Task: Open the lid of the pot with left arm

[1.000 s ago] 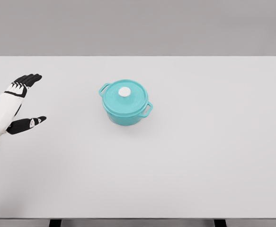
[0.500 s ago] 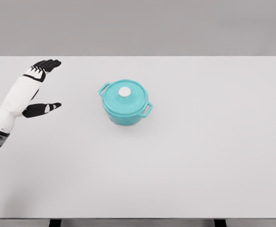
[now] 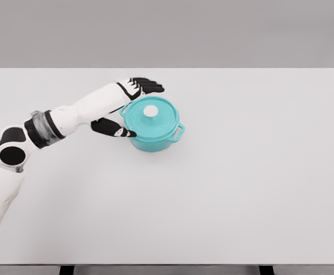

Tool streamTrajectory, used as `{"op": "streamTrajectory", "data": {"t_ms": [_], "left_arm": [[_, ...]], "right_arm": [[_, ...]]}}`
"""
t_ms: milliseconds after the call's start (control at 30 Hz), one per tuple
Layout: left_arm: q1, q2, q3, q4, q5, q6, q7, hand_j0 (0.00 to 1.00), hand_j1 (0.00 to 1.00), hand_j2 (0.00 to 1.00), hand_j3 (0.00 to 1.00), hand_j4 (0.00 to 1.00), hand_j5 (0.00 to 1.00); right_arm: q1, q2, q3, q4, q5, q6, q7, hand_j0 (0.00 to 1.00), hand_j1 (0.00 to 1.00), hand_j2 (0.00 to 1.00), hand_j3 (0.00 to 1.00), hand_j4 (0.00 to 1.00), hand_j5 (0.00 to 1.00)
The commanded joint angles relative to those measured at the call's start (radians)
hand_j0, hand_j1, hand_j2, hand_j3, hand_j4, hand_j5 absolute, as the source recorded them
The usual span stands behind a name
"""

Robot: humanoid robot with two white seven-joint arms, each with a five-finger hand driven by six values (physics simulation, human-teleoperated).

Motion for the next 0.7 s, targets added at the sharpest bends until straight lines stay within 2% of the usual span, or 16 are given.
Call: {"op": "streamTrajectory", "data": {"t_ms": [0, 67, 200, 300, 600, 667], "left_arm": [[-0.002, -0.002, -0.021, 0.03, 0.018, 0.002, -0.051, 1.0, 1.0, 1.0, 1.0, 1.0, 1.0], [-0.018, -0.003, -0.021, 0.05, 0.019, 0.002, -0.051, 1.0, 1.0, 1.0, 1.0, 1.0, 1.0], [-0.026, -0.005, -0.021, 0.053, 0.065, 0.002, -0.051, 0.79, 0.79, 0.79, 0.79, 0.79, 0.79], [-0.031, -0.005, -0.021, 0.053, 0.095, 0.002, -0.051, 0.72, 0.72, 0.72, 0.72, 0.72, 0.72], [-0.041, -0.015, -0.026, 0.056, 0.125, 0.03, -0.051, 0.72, 0.72, 0.72, 0.72, 0.72, 0.72], [-0.058, -0.032, -0.026, 0.091, 0.133, 0.055, -0.051, 0.73, 0.73, 0.73, 0.73, 0.73, 0.73]], "right_arm": [[0.0, 0.0, 0.0, 0.0, 0.0, 0.0, 0.0, 1.0, 1.0, 1.0, 1.0, 1.0, 1.0], [0.0, 0.0, 0.0, 0.0, 0.0, 0.0, 0.0, 1.0, 1.0, 1.0, 1.0, 1.0, 1.0], [0.0, 0.0, 0.0, 0.0, 0.0, 0.0, 0.0, 1.0, 1.0, 1.0, 1.0, 1.0, 1.0], [0.0, 0.0, 0.0, 0.0, 0.0, 0.0, 0.0, 1.0, 1.0, 1.0, 1.0, 1.0, 1.0], [0.0, 0.0, 0.0, 0.0, 0.0, 0.0, 0.0, 1.0, 1.0, 1.0, 1.0, 1.0, 1.0], [0.0, 0.0, 0.0, 0.0, 0.0, 0.0, 0.0, 1.0, 1.0, 1.0, 1.0, 1.0, 1.0]]}}
